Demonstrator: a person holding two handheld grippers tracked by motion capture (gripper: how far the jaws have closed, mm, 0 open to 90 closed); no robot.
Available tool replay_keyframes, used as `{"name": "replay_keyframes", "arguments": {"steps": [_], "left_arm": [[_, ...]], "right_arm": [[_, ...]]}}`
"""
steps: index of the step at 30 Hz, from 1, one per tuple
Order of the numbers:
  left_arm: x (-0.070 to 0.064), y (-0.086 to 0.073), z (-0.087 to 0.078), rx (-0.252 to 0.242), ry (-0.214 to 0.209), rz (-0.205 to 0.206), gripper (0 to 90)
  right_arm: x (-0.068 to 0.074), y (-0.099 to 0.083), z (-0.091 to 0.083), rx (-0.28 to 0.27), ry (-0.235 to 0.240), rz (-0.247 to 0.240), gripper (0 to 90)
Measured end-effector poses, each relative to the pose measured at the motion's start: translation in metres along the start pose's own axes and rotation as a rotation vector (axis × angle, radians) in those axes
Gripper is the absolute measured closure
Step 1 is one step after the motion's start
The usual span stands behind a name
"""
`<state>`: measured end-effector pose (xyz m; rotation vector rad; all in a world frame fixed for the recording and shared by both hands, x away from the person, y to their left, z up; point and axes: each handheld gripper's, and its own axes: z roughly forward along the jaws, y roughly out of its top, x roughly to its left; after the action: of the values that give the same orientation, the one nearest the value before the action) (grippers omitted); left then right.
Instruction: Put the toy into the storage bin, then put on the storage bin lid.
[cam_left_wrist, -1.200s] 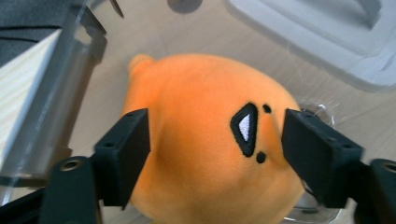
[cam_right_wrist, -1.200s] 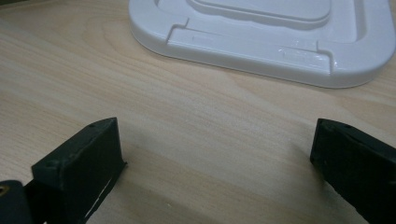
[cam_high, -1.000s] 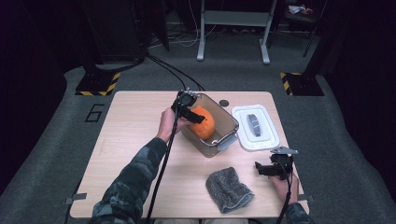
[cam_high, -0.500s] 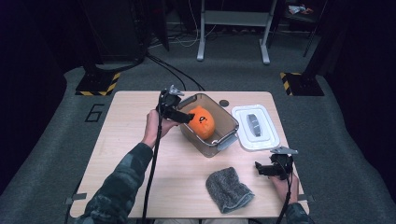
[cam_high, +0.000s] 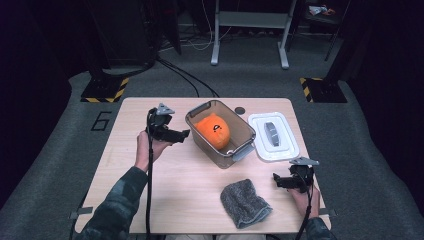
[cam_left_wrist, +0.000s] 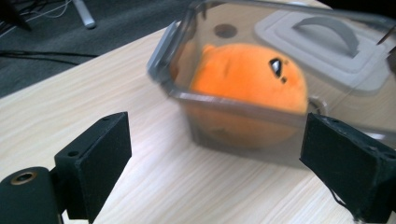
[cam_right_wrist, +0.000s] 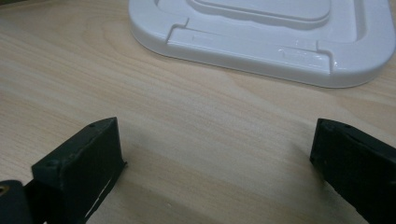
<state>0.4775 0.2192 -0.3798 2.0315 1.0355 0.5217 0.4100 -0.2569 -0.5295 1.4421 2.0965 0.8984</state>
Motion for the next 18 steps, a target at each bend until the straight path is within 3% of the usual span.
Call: {"name": "replay_keyframes", "arguments": {"steps": [4,6,9,13,15,17,18], "left_arm": [[0.01,-0.019,-0.005,0.008,0.006,-0.041,7.3],[0.012,-0.028,-0.007,0.001,0.038,-0.036,6.9],[0.017,-0.041,-0.008,0.006,0.05,-0.061,6.0],[0.024,-0.064,-0.003,0.044,0.054,-0.099,5.1],[0.026,-0.07,-0.002,0.064,0.056,-0.095,4.9],[0.031,-0.092,0.003,0.065,0.077,-0.151,4.9],[0.033,-0.098,0.005,0.084,0.079,-0.156,4.8]], "right_arm": [[0.0,0.0,0.0,0.0,0.001,-0.001,1.2],[0.0,0.0,0.0,0.002,0.001,-0.001,0.9],[0.0,0.0,0.0,0.003,0.003,-0.004,0.8],[0.0,0.0,0.0,0.001,0.002,-0.001,0.8],[0.0,0.0,0.0,0.001,0.001,-0.001,0.8],[0.0,0.0,0.0,0.003,0.002,-0.004,0.8],[0.0,0.0,0.0,0.003,0.002,-0.004,0.8]]}}
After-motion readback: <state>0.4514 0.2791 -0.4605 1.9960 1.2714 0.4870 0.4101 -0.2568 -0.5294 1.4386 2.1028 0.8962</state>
